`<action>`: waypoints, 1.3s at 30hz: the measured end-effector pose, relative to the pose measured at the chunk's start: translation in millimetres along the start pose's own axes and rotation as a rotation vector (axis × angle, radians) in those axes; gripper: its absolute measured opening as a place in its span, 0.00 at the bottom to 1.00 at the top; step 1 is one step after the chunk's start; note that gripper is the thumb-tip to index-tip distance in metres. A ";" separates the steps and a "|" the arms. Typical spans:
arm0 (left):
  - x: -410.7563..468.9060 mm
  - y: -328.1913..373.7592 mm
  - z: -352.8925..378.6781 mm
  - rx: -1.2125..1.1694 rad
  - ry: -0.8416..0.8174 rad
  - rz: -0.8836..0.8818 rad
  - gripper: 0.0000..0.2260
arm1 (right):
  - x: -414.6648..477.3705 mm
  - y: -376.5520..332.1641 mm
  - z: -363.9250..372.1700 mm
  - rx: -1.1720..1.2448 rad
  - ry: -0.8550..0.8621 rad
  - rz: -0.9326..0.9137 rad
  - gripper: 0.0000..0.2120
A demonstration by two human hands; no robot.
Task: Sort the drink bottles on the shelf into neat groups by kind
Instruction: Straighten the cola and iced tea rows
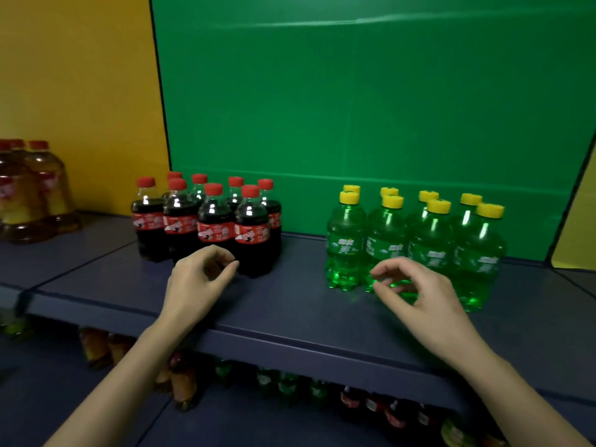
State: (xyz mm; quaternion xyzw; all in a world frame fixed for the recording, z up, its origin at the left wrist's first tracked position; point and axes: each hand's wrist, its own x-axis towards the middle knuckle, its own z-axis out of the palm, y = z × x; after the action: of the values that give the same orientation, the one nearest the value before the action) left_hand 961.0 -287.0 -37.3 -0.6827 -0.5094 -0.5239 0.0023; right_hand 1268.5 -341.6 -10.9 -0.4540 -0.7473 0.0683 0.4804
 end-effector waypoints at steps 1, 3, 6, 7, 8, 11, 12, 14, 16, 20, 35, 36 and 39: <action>0.7 -11.3 -10.8 0.006 0.004 -0.001 0.04 | 4.0 -5.1 15.4 0.008 -0.011 0.002 0.08; 4.5 -35.1 -32.5 0.006 -0.002 -0.006 0.08 | 13.9 -15.4 46.2 0.024 -0.027 0.017 0.08; 17.1 -72.7 -62.0 0.012 -0.019 -0.021 0.07 | 31.8 -29.8 89.2 0.032 -0.022 0.040 0.10; 21.9 -84.4 -69.9 0.016 -0.020 -0.013 0.06 | 37.4 -33.7 102.0 0.040 -0.017 0.057 0.10; 26.5 -95.0 -76.9 0.020 -0.018 -0.001 0.05 | 42.7 -37.0 113.9 0.057 -0.013 0.080 0.11; 40.0 -119.5 -91.8 0.024 -0.003 0.001 0.08 | 55.2 -43.9 142.3 0.090 -0.013 0.161 0.12; 44.6 -126.4 -95.5 0.033 -0.007 -0.008 0.12 | 59.5 -45.2 149.5 0.080 -0.015 0.188 0.14; 55.6 -139.8 -100.4 0.044 -0.030 -0.052 0.21 | 70.6 -47.3 158.9 0.078 -0.016 0.247 0.21; 70.1 -151.6 -103.4 -0.004 -0.076 -0.155 0.30 | 83.6 -49.6 163.4 0.115 -0.019 0.306 0.31; 104.5 -175.6 -102.3 -0.336 -0.301 -0.417 0.52 | 105.7 -48.7 171.2 0.200 -0.110 0.435 0.52; 140.7 -198.0 -79.8 -0.686 -0.717 -0.357 0.53 | 126.1 -35.2 202.1 0.441 -0.192 0.400 0.58; 140.2 -198.3 -79.0 -0.690 -0.717 -0.354 0.53 | 126.2 -35.8 203.0 0.451 -0.181 0.398 0.57; 137.9 -195.0 -76.6 -0.708 -0.713 -0.340 0.51 | 126.2 -36.0 204.6 0.467 -0.158 0.386 0.55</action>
State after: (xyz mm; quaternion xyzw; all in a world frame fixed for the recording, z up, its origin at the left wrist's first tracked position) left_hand 760.9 -138.8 -7.2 -0.6851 -0.3739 -0.3922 -0.4869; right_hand 1070.9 -200.2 -17.0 -0.4583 -0.6464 0.3630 0.4903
